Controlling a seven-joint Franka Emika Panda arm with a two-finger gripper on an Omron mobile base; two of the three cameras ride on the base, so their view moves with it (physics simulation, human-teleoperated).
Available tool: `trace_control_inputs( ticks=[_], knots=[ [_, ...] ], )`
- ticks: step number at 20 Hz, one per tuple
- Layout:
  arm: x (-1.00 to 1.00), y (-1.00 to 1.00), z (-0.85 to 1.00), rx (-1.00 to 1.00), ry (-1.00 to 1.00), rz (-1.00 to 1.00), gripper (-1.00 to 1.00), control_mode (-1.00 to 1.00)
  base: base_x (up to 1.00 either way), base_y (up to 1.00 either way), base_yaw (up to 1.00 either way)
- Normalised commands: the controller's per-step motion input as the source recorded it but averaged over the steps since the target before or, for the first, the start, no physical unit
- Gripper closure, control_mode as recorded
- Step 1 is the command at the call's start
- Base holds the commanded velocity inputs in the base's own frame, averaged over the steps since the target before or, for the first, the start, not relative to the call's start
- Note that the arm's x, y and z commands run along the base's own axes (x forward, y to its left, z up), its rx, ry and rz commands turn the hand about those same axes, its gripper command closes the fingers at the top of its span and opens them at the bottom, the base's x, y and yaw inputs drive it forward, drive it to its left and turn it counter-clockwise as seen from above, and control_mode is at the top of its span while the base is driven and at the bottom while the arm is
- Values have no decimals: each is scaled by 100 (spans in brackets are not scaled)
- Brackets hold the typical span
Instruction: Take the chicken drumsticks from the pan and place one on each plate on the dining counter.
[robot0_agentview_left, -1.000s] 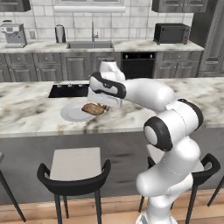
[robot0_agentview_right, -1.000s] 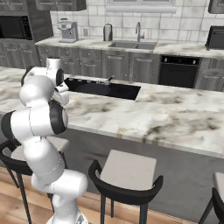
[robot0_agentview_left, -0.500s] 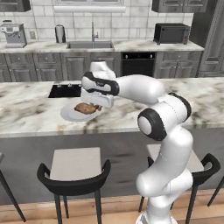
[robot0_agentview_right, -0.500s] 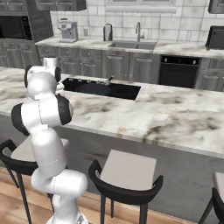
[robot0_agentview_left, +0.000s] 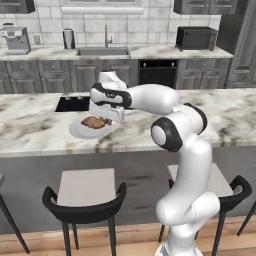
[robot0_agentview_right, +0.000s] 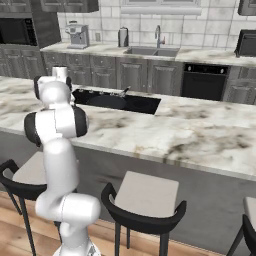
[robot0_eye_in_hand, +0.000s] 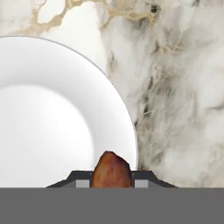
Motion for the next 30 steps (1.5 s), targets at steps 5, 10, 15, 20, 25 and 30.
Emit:
trace_control_inputs(
  ticks=[5, 10, 15, 20, 25, 30],
  knots=[
    [14, 32, -22, 0, 0, -15, 100, -100, 0, 0, 0],
    [18, 20, -26, 0, 0, -14, 100, -100, 0, 0, 0],
    [34, 2, -18, 0, 0, -3, 100, -100, 0, 0, 0],
    [26, 0, -9, 0, 0, 0, 100, -100, 0, 0, 0],
    [8, 0, 0, 0, 0, 0, -100, -100, 0, 0, 0],
    [1, 0, 0, 0, 0, 0, -100, -100, 0, 0, 0]
  ],
)
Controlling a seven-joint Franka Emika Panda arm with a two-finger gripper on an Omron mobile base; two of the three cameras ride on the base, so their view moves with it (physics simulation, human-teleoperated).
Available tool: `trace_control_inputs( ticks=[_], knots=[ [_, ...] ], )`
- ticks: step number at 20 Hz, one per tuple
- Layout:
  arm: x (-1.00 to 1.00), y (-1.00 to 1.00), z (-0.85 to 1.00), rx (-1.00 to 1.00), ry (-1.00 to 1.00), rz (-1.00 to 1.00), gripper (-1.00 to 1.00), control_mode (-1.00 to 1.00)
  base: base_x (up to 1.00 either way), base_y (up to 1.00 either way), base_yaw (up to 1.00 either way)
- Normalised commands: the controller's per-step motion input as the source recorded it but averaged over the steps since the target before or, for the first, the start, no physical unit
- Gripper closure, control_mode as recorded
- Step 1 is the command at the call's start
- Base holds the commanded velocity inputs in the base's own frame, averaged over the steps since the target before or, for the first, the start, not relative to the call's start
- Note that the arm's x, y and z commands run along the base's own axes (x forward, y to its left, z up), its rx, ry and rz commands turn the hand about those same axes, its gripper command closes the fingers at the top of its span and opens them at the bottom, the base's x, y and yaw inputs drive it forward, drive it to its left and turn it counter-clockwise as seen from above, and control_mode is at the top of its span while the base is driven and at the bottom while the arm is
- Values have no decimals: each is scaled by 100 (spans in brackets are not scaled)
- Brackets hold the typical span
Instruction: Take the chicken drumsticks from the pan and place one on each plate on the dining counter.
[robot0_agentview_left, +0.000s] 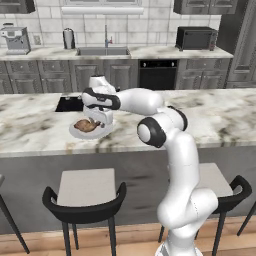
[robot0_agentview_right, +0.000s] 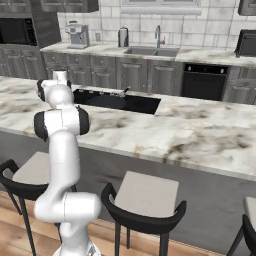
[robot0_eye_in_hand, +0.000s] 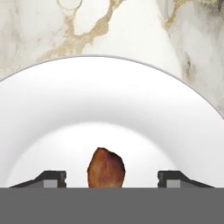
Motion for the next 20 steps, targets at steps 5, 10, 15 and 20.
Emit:
trace_control_inputs(
  ticks=[5, 10, 15, 20],
  knots=[
    [6, 0, 3, 0, 0, 0, -100, -100, 0, 0, 0],
    [1, -2, 37, 0, -8, 0, -100, -100, 0, 0, 0],
    [-21, -13, 51, 0, -9, 0, -100, -100, 0, 0, 0],
    [-78, -49, 21, 0, -5, 8, -100, -100, 0, 0, 0]
  ],
)
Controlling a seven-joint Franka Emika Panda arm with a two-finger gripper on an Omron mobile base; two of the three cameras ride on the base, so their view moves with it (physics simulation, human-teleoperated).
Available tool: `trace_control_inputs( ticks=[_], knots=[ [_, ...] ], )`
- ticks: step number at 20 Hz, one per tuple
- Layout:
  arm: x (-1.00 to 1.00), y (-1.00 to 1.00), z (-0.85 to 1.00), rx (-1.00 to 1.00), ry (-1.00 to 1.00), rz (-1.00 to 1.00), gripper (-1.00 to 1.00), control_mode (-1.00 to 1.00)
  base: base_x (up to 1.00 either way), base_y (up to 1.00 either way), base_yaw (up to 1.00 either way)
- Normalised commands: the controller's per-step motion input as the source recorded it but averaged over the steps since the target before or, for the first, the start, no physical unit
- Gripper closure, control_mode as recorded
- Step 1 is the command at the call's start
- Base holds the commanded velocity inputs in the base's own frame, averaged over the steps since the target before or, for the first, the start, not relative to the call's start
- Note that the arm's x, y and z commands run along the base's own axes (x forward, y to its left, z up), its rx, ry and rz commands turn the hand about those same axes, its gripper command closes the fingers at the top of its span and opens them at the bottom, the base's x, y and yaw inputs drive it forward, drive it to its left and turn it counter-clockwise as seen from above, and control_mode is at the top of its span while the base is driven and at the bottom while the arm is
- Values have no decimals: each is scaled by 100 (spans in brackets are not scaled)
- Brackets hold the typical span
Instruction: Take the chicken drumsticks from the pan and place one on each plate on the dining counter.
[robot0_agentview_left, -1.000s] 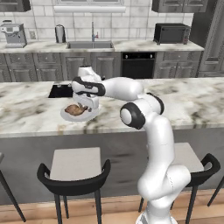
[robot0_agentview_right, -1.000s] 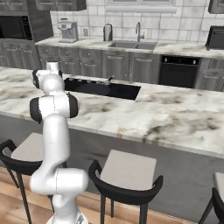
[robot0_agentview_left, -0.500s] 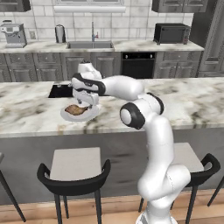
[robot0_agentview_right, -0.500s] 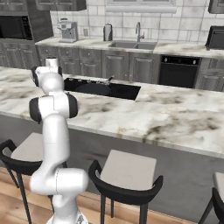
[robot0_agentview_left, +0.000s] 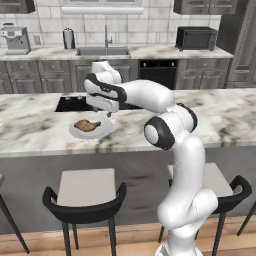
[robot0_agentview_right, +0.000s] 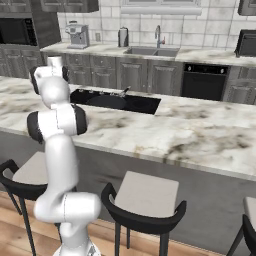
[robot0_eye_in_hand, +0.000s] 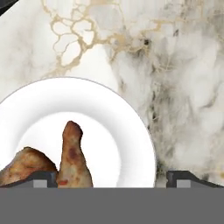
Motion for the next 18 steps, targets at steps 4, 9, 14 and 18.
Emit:
trace_control_inputs(
  ticks=[4, 9, 14, 18],
  knots=[
    [-93, -72, 8, 3, -12, 12, -100, -100, 0, 0, 0],
    [-99, -80, 1, 1, -14, 16, -100, -100, 0, 0, 0],
    [-100, -84, 0, 10, -17, 14, -100, -100, 0, 0, 0],
    [-100, -84, 1, 11, -18, 17, -100, -100, 0, 0, 0]
  ],
)
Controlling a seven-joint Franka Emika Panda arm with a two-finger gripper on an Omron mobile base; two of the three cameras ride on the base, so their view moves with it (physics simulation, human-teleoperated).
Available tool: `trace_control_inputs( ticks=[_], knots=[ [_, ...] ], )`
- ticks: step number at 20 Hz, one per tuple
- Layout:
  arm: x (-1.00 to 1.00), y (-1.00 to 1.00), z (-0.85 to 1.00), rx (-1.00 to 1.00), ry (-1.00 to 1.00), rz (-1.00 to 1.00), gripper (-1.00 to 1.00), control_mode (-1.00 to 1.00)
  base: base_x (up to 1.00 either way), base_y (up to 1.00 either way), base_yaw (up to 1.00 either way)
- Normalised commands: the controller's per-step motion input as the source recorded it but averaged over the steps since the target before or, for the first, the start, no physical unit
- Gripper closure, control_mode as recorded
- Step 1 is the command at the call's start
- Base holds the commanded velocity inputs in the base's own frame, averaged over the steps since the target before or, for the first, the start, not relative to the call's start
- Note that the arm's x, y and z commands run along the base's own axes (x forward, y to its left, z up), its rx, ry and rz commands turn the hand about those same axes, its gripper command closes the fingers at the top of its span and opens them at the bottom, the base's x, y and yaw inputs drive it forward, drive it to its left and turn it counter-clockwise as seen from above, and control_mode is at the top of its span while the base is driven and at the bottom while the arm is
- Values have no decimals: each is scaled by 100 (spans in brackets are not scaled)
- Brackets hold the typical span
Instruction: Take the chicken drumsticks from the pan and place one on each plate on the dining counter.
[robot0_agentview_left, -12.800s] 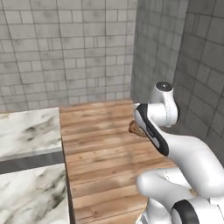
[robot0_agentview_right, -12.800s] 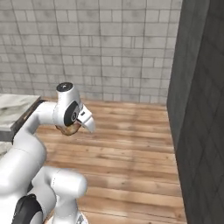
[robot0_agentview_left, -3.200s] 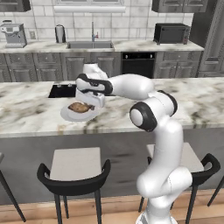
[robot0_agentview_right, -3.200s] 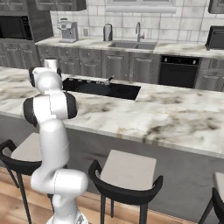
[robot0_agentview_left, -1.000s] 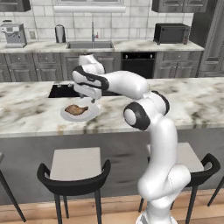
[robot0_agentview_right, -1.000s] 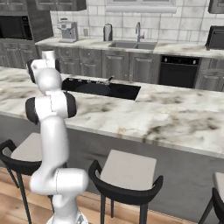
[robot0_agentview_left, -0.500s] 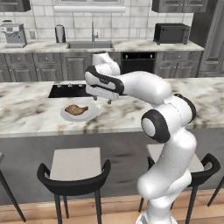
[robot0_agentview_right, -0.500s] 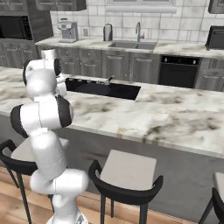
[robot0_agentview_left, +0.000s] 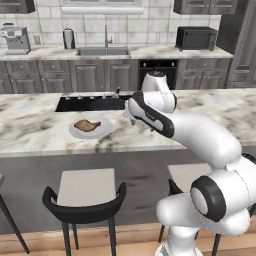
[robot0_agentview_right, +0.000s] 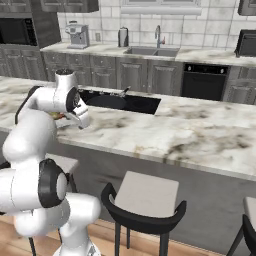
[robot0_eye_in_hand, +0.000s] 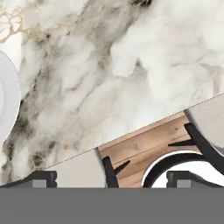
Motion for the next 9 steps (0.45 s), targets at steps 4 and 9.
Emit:
trace_control_inputs(
  ticks=[4, 9],
  knots=[
    [-100, -74, 2, 9, -19, 25, -100, -100, 0, 0, 0],
    [-100, -44, 0, 1, -12, 47, -100, -100, 0, 0, 0]
  ],
)
